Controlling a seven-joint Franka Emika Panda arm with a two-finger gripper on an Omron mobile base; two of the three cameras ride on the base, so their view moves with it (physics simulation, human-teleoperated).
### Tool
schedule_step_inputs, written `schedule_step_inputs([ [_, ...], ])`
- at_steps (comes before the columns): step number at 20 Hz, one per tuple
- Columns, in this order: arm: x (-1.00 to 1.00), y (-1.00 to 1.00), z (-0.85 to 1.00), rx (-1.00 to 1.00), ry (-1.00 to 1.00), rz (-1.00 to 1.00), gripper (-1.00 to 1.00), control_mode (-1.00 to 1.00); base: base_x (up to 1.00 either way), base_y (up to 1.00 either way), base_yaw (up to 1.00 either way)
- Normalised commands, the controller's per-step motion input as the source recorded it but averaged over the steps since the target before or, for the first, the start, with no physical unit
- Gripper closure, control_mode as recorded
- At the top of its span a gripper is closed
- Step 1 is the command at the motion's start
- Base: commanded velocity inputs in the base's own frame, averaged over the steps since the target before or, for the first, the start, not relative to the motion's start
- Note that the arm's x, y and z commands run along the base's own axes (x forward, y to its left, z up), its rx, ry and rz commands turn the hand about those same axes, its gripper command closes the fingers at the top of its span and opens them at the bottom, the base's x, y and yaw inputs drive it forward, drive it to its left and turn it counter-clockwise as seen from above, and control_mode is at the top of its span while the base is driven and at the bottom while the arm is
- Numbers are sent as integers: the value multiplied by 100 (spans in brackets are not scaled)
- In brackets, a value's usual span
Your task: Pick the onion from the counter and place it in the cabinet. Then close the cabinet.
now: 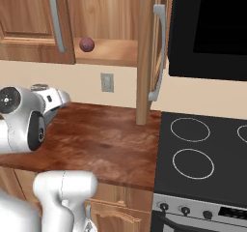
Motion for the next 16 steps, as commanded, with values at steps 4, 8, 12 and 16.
schedule_step_inputs([
  [4,0,-39,-26,34,-14,0,-100,-100,0,0,0],
  [8,-1,-90,-18,42,-29,-23,-100,-100,0,0,0],
  [12,0,-79,-47,47,-27,-38,-100,-100,0,0,0],
  [16,0,-66,-79,57,-20,-44,-100,-100,0,0,0],
])
